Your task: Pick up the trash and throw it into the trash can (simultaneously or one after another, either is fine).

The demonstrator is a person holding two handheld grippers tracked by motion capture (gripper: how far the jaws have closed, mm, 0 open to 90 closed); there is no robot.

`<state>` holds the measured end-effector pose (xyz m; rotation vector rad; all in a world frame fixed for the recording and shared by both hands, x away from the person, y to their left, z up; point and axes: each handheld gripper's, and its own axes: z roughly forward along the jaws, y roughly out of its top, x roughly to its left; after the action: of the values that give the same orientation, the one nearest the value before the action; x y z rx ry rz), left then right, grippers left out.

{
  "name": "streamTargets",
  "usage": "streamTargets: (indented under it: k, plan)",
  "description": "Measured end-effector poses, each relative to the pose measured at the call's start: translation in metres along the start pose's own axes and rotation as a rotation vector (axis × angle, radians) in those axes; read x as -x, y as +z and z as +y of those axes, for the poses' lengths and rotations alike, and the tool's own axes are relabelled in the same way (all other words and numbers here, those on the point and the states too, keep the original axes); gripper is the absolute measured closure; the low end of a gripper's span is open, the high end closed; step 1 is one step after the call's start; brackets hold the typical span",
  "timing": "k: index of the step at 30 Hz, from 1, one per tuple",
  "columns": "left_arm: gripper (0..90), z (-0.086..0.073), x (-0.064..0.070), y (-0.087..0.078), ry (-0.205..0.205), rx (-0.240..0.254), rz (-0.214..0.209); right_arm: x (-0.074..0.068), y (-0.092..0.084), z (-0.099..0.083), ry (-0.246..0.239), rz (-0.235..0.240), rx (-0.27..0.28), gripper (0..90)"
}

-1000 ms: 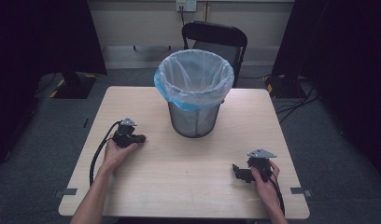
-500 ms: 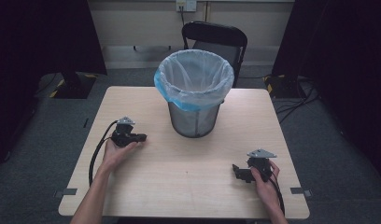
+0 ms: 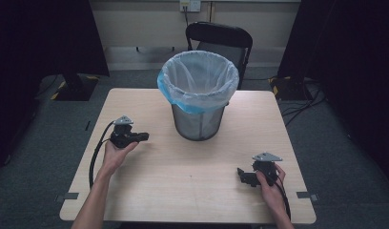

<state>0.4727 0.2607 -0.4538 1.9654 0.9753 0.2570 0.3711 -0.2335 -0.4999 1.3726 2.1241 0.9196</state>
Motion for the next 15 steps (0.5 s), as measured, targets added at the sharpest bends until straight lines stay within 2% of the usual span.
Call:
streamTargets:
  k: [9, 15]
  plan:
    - [86.4, 0.005, 0.004, -0.012, -0.01, 0.061, -0.016, 0.0, 0.0, 0.0, -0.001, 0.001, -0.001, 11.5]
    - [86.4, 0.01, 0.007, -0.017, -0.002, 0.089, -0.016, 0.0, 0.0, 0.0, 0.0, 0.0, 0.0, 11.5]
